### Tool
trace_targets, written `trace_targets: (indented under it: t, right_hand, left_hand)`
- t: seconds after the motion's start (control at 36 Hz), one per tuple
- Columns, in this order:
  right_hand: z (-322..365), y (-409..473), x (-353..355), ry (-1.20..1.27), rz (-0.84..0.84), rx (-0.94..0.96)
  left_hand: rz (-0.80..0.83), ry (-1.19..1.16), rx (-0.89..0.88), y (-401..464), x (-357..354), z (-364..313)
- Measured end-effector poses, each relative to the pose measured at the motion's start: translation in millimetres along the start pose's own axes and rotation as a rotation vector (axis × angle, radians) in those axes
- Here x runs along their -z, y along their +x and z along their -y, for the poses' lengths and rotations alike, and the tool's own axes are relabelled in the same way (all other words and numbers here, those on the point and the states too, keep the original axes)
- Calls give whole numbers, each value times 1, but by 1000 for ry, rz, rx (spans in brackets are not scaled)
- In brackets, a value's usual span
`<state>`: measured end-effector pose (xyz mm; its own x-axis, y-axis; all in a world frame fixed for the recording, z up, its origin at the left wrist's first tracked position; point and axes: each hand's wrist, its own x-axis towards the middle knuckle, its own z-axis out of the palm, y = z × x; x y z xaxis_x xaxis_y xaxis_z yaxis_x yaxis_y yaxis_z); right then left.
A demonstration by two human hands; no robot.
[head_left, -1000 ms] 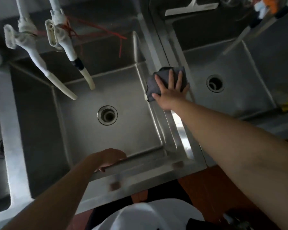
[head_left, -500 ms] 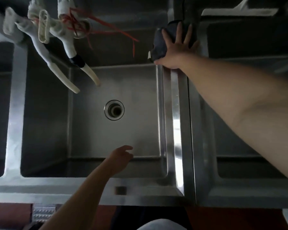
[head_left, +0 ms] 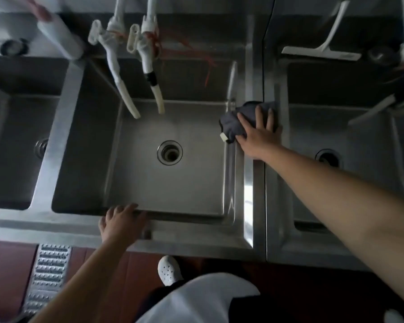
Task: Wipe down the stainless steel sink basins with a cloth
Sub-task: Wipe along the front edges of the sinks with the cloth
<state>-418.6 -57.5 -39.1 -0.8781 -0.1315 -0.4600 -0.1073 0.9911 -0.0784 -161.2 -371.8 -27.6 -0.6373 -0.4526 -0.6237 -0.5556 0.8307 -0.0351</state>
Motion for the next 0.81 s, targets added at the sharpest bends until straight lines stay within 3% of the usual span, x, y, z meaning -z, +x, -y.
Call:
trace_targets:
  t: [0.06,0.28,0.36,0.53,0.61,0.67,0.81]
  right_hand:
    - [2,-36,-20,-9,2,-13]
    - [8,-177,-94,122,-2,-125]
    - [18,-226,-117,171,-20,-159]
    - [44,-292,-148,171,32,-242]
    - [67,-307,-159,93,51,-247]
    - [84,-311,-162,40,56,-234]
    - [139,-306,-160,-32,88,-102]
  left_hand:
    - [-62,-161,1,-7,-1,16]
    - [-227,-157,-118,-43,-21,96]
    - [-256,-283,-79,-49,-29,128]
    - [-257,-134,-203,-50,-42,180]
    - [-261,-239,-111,-49,-40,200]
    - [-232,-251,-80,-46,-39,215]
    - [-138,-151,-215,-39,-34,249]
